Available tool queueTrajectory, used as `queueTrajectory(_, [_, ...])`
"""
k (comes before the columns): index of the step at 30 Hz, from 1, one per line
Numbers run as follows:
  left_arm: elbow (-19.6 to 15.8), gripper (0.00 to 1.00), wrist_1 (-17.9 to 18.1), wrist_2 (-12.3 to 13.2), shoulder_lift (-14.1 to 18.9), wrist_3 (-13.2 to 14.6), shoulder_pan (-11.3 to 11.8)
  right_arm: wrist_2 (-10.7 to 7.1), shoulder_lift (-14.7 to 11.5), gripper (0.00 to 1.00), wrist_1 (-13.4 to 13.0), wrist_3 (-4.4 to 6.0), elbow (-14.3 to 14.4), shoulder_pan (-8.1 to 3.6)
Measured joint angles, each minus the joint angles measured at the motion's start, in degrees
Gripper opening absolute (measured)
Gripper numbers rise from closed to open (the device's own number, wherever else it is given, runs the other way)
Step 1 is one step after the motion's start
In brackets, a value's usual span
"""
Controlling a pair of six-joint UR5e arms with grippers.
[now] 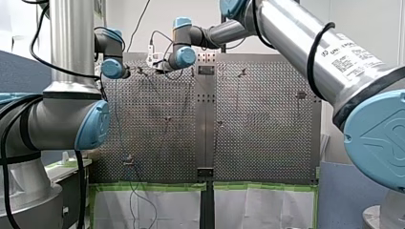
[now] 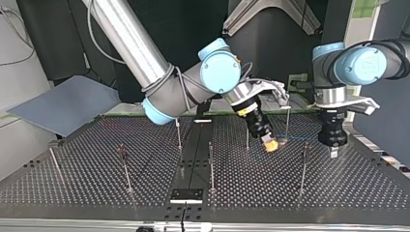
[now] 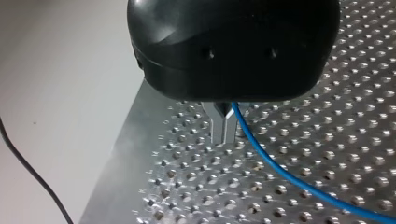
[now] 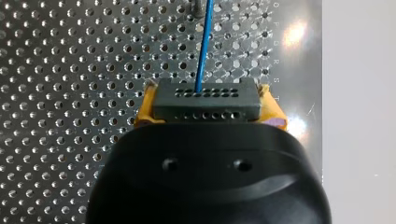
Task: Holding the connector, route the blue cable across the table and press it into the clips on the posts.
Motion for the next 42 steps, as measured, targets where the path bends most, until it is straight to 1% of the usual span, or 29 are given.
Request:
queueTrajectory(4, [1.06, 0.0, -0.06, 0.83, -0.13, -0.36, 0.35, -0.01, 0.47, 0.0, -0.03, 0.32, -0.51, -0.07])
queueTrajectory(8, [1.29, 0.0, -0.15, 1.19, -0.8, -0.65, 0.54, -0.14, 0.63, 0.0, 0.0, 0.43, -0.59, -0.23])
queueTrajectory(13, [1.31, 0.0, -0.11, 1.37, -1.82, -0.52, 0.73, -0.41, 0.7, 0.0, 0.03, 0.59, -0.61, -0.59])
queueTrajectory(18, [1.33, 0.0, 0.02, 1.71, -1.99, -0.46, 1.41, -0.54, 0.75, 0.0, -0.02, 0.74, -0.69, -1.12])
queueTrajectory(24, [1.5, 0.0, 0.26, 4.23, -2.01, -0.46, 2.16, -0.81, 0.83, 0.0, -0.06, 0.8, -0.71, -1.84])
queueTrajectory(30, [2.16, 0.0, 0.62, 6.71, -2.02, -0.73, 2.35, -1.21, 0.9, 0.0, -0.05, 0.8, -0.74, -2.23])
queueTrajectory(34, [2.64, 0.0, 0.8, 8.56, -2.02, -2.07, 2.52, -1.34, 0.92, 0.0, -0.05, 0.75, -1.1, -2.34])
queueTrajectory(38, [2.95, 0.0, 0.92, 9.36, -2.18, -3.88, 2.84, -1.35, 0.95, 0.0, -0.06, 0.78, -1.85, -2.48])
queueTrajectory(42, [3.45, 0.0, 0.96, 9.63, -3.2, -4.29, 3.09, -1.38, 1.11, 0.0, -0.05, 0.85, -2.84, -2.84])
